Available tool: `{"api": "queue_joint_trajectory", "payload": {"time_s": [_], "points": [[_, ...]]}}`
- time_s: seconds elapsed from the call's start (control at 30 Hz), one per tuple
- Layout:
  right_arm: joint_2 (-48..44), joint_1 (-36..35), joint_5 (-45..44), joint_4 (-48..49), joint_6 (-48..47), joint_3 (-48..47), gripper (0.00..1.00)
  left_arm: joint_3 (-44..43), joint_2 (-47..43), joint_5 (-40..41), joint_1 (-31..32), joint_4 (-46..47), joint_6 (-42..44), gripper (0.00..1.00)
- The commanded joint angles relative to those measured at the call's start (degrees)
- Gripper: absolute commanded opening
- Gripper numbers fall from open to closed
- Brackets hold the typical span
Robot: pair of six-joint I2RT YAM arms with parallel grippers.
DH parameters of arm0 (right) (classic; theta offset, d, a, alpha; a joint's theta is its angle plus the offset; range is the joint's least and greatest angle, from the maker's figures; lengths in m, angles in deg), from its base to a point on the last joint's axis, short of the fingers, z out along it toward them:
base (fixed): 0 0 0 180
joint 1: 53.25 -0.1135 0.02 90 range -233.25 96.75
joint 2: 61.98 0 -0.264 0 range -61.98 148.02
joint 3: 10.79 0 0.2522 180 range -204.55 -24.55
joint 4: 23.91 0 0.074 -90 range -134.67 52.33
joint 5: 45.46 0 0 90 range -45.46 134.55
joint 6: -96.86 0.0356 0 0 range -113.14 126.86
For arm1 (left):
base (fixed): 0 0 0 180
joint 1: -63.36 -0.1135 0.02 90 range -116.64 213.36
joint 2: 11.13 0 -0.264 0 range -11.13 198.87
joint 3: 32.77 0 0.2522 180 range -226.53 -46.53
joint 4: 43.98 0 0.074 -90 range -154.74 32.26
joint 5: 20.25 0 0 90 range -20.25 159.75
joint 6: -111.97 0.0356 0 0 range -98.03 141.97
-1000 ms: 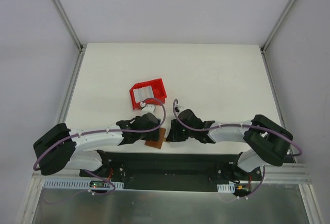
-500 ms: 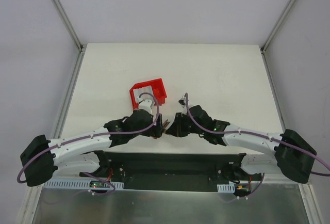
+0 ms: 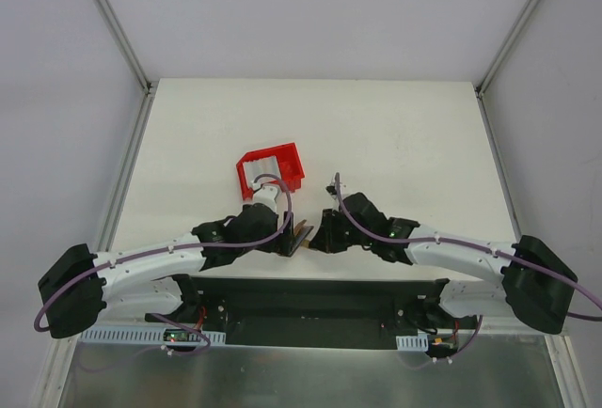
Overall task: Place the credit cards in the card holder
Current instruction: Open the card holder at the center of the board.
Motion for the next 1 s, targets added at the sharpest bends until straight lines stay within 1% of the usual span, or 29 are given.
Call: {"api": "queue_joint_trajectory", "payload": {"time_s": [0.0, 0.07, 0.17, 0.33, 0.43, 0.47, 0.5, 0.53, 0.6, 0.73, 0.83, 0.97], "points": [[-3.2, 0.5, -1.4, -1.5, -0.9, 1.7, 0.00, 0.9, -0.6, 0.9, -0.2, 2.0, 1.3, 0.79], [-3.2, 0.7, -1.1, -1.6, -1.3, 1.5, 0.00, 0.7, 0.3, -1.0, -0.3, 3.3, 2.2, 0.73], [-2.8, 0.6, -1.0, -1.8, -1.9, 0.5, 0.00, -0.2, 1.5, -2.1, -0.3, 4.0, 3.3, 0.70], [-2.3, 1.1, -0.7, -2.1, -3.0, -0.5, 0.00, -1.7, 3.6, -2.7, -0.3, 4.1, 5.5, 0.42], [-3.2, 1.9, -0.5, -3.0, -4.1, -1.3, 0.00, -2.1, 4.7, -1.7, -0.4, 3.4, 5.0, 0.19], [-3.5, 2.3, -0.5, -3.6, -4.6, -1.7, 0.00, -1.8, 4.5, -0.9, -0.3, 2.8, 4.3, 0.10], [-3.7, 2.6, -0.6, -3.7, -4.9, -2.2, 0.01, -1.4, 4.4, 0.3, -0.4, 2.1, 3.2, 0.03], [-4.1, 3.1, -0.6, -5.2, -5.5, -2.5, 0.00, -0.8, 4.3, 1.7, -0.6, 1.2, 1.8, 0.00], [-4.4, 4.1, -0.5, -6.8, -6.6, -3.3, 0.00, 0.8, 4.0, 3.3, -1.1, -0.4, -1.2, 0.00], [-2.9, 6.1, -2.2, -11.6, -7.9, -3.5, 0.00, 5.8, 3.9, 4.1, -1.4, -0.4, -8.3, 0.00], [-2.8, 7.0, -2.0, -11.2, -8.0, -2.0, 0.00, 8.0, 5.8, 3.9, -1.3, -0.3, -13.2, 0.00], [-3.4, 7.3, -3.1, -11.5, -8.6, -1.9, 0.00, 8.3, 6.6, 3.7, -1.2, -0.2, -14.5, 0.00]]}}
